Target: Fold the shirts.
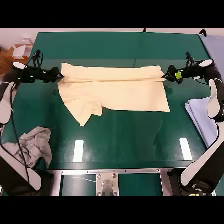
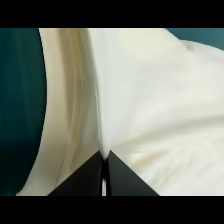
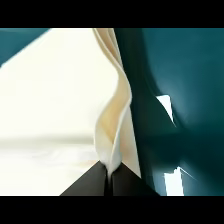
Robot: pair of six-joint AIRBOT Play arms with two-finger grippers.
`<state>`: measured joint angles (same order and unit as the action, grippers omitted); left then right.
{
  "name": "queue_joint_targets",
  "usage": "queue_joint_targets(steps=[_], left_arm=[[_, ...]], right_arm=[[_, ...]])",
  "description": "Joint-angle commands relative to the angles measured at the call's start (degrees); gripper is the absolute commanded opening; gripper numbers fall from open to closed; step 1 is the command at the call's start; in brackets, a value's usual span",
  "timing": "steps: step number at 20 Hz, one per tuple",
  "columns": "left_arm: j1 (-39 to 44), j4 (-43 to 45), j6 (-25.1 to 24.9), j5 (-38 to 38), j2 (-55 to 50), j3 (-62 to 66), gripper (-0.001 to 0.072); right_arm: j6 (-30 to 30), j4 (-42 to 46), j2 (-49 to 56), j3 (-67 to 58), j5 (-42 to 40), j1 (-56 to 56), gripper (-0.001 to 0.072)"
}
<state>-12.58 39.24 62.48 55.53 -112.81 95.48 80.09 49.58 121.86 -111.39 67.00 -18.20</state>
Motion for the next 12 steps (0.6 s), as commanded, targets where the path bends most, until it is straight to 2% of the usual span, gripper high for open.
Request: queue_joint_targets(steps=[1, 4, 5, 6, 7, 10, 12], left_arm=[[0.04, 0.24, 1.99, 1.97, -0.04, -0.26, 0.0024], [0.04, 0.13, 3.65, 2.47, -0.04, -0.24, 0.0024], [0.02, -0.55, 3.74, 3.17, -0.04, -0.07, 0.0126], [-0.15, -0.79, 4.57, 5.09, -0.04, 0.87, 0.0488], [-0.59, -0.68, 7.02, 8.17, -0.04, 2.84, 0.0612], [-3.52, -0.35, 12.50, 22.16, 0.50, 10.16, 0.0606], [-5.16, 1.49, 16.63, 29.79, 2.29, 10.01, 0.0605]], right_arm=[[0.55, 0.87, 0.04, 0.98, 1.64, 0.74, 0.0018], [0.55, 1.07, 0.04, 0.96, 1.29, 1.33, 0.0019], [0.70, 1.07, 0.02, 0.87, 1.29, 1.31, 0.0081], [0.76, 1.07, -0.13, 0.50, 2.08, 1.11, 0.0264], [0.76, 1.36, -0.42, -0.31, 3.80, 0.52, 0.0341], [1.97, 4.33, -3.15, -1.88, 11.15, -2.71, 0.0340], [2.01, 4.94, -5.25, -0.83, 16.65, -4.98, 0.0337]])
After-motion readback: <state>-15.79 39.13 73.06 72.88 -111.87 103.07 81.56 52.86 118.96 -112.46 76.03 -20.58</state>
